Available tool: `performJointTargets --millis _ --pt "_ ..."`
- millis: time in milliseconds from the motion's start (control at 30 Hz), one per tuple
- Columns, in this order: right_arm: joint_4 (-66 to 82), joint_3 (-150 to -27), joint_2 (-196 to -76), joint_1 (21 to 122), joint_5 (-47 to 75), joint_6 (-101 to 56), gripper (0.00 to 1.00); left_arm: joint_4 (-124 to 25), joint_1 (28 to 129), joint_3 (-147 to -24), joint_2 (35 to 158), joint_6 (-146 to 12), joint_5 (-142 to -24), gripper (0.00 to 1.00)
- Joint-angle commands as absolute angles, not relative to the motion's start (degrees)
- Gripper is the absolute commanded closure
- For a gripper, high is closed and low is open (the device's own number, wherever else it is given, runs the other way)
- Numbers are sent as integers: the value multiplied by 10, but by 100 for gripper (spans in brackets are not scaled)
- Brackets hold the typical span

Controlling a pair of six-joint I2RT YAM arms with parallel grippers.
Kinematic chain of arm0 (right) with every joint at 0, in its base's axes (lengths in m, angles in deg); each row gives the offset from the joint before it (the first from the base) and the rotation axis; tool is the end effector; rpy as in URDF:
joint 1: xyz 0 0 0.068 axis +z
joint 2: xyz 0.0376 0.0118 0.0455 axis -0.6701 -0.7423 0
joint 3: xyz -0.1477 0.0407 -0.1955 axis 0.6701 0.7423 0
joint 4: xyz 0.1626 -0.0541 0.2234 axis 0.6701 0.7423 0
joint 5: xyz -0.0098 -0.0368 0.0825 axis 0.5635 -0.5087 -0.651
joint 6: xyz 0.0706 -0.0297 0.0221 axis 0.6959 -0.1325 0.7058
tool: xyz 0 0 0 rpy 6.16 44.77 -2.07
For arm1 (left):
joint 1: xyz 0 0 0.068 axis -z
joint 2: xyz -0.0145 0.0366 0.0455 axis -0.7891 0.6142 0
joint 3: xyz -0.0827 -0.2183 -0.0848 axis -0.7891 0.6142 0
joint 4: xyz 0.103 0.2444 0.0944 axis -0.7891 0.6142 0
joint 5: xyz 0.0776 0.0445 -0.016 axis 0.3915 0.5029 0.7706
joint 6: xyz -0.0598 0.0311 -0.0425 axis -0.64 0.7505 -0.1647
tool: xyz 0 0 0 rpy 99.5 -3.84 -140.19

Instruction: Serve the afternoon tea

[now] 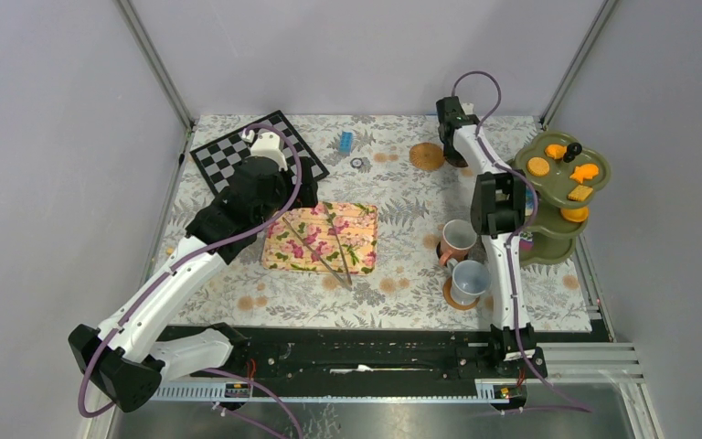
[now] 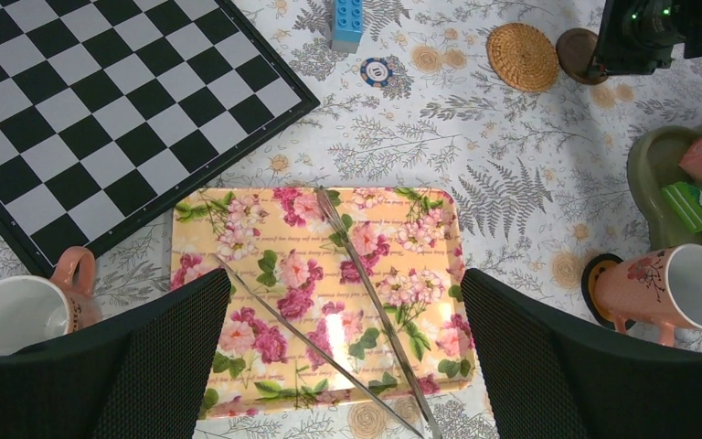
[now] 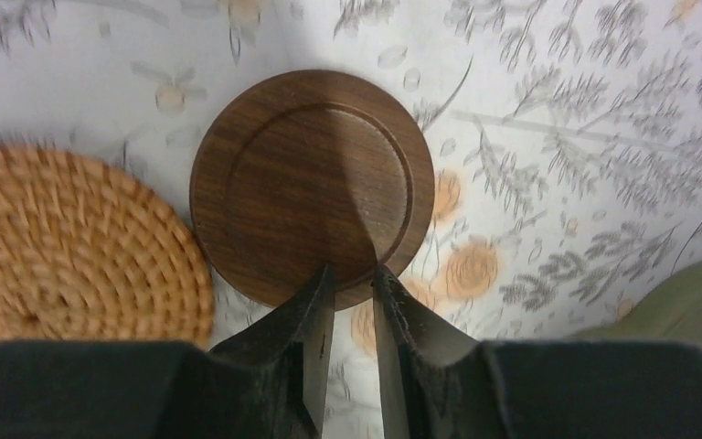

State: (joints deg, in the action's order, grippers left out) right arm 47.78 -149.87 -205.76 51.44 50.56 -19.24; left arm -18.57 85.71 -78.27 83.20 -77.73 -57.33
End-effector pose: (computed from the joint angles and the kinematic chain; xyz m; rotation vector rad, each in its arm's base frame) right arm 0.5772 0.0616 0.1166 0.2169 2.4054 -0.4814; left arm 0.2597 -0.1475 0.3359 0.0005 2.0147 -0.3139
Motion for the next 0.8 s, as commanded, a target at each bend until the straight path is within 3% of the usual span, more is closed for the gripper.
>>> performJointTargets --millis 0,433,767 --pt "573 -1412 -2001 515 422 -172 70 -216 854 -784 833 -772 -583 1" --pt "413 -951 -1733 552 312 -159 69 -217 852 -781 832 -771 -576 1" --pt "376 -892 -1708 592 284 -196 69 -188 851 -805 840 -791 -588 1"
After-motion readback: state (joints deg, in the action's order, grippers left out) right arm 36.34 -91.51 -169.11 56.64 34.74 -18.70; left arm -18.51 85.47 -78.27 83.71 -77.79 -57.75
